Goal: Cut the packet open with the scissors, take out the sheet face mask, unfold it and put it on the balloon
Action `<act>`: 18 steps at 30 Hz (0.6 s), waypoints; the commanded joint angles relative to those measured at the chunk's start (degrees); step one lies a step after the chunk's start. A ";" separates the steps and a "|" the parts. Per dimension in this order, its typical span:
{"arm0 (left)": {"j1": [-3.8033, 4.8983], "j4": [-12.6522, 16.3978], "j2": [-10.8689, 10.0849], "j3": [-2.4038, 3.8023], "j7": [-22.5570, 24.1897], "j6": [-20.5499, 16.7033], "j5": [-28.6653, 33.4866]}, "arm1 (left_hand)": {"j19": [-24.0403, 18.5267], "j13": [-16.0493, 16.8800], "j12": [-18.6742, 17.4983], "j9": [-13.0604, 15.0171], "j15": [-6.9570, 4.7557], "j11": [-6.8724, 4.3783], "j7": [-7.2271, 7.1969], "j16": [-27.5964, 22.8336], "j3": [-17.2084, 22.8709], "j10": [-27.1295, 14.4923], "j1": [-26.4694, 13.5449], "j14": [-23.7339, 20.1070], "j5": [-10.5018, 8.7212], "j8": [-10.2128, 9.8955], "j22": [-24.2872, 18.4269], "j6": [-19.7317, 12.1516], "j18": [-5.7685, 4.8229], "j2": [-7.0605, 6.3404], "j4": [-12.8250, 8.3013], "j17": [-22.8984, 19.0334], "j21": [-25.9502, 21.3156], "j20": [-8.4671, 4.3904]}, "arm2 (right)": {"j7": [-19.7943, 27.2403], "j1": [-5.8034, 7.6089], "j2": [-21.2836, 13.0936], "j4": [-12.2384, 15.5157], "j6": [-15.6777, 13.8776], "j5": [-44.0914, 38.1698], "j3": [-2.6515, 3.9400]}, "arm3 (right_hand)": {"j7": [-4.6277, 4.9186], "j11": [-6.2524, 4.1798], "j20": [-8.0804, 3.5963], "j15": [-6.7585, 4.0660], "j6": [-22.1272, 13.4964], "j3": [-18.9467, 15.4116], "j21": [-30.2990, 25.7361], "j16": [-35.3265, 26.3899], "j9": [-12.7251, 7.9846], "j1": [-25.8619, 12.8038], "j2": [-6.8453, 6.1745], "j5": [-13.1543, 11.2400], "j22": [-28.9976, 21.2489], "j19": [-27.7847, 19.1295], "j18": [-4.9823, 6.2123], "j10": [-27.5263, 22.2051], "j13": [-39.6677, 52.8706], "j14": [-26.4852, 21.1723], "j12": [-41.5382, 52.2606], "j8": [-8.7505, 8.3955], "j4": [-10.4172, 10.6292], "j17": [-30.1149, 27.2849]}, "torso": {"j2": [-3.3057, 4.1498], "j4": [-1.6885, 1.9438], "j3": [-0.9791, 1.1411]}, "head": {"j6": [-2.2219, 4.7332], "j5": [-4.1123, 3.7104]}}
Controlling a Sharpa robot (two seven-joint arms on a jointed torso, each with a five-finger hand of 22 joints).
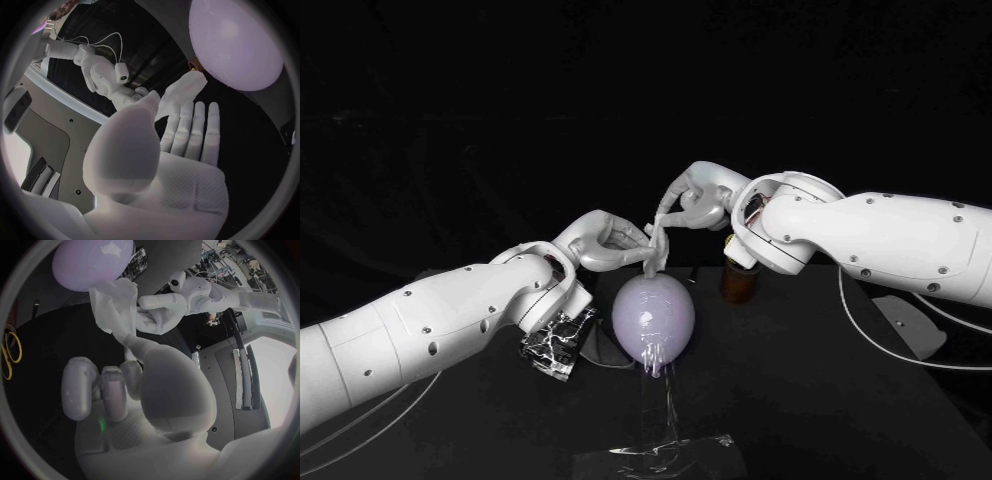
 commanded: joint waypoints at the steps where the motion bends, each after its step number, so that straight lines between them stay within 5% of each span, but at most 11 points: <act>1: 0.10 -0.02 0.31 0.09 -2.30 -0.44 -2.38 | 0.65 0.21 0.53 0.13 -0.49 -0.67 -0.25 0.53 -0.09 0.26 1.35 -0.01 -0.20 -0.04 0.09 0.73 0.72 0.36 -0.13 0.17 0.44 -0.04 | -0.13 0.11 -0.02 0.20 -0.51 -1.27 0.08 | -0.12 -1.28 -0.12 -0.20 0.21 0.19 0.20 0.20 3.64 -0.19 0.35 0.13 12.15 2.63 -0.75 2.51 7.98 5.97 0.07 0.09 0.05 15.09 | 0.04 0.03 -0.01 | -0.02 -0.07; 7: 0.10 -0.08 0.49 0.09 -2.04 -1.15 -1.77 | 2.21 0.81 1.95 0.20 -1.26 -1.42 -1.03 2.26 1.63 1.66 4.16 1.28 -0.18 0.26 0.34 2.36 1.23 2.62 -0.45 0.80 1.19 -0.22 | -0.17 0.17 -0.17 0.45 -0.36 -1.24 0.11 | -0.12 -1.28 -0.12 -0.20 0.21 0.19 0.20 0.20 3.64 -0.19 0.35 0.13 12.15 2.63 -0.75 2.51 7.98 5.97 0.07 0.09 0.05 15.09 | 0.02 0.05 -0.04 | -0.06 -0.14; 11: 0.10 -0.11 0.51 0.09 -1.19 -1.84 -0.69 | 3.94 1.32 3.29 0.85 -2.14 -2.42 -2.32 3.89 5.53 3.37 7.67 2.88 -0.19 1.44 0.59 4.91 1.35 6.17 -1.54 1.35 2.09 -0.74 | -0.24 0.19 -0.22 0.42 -0.12 -1.16 0.12 | -0.12 -1.28 -0.12 -0.20 0.21 0.19 0.20 0.20 3.64 -0.19 0.35 0.13 12.15 2.63 -0.75 2.51 7.98 5.97 0.07 0.09 0.05 15.09 | 0.02 0.05 -0.06 | -0.06 -0.12; 18: 0.10 0.08 0.11 0.09 0.50 -2.68 2.30 | 4.88 1.34 3.71 2.49 -2.41 -2.67 -2.21 4.24 10.36 4.50 8.53 4.03 -0.21 2.49 0.88 4.12 1.25 7.87 -2.78 1.05 2.99 -1.61 | -0.59 0.21 -0.35 -0.17 0.99 -1.86 0.12 | -0.13 -1.29 -0.13 -0.21 0.19 0.42 0.39 0.20 3.71 -0.37 0.24 0.14 12.19 2.68 -0.78 2.57 8.05 5.97 0.14 0.19 -0.13 15.09 | 0.03 0.04 -0.06 | -0.06 -0.08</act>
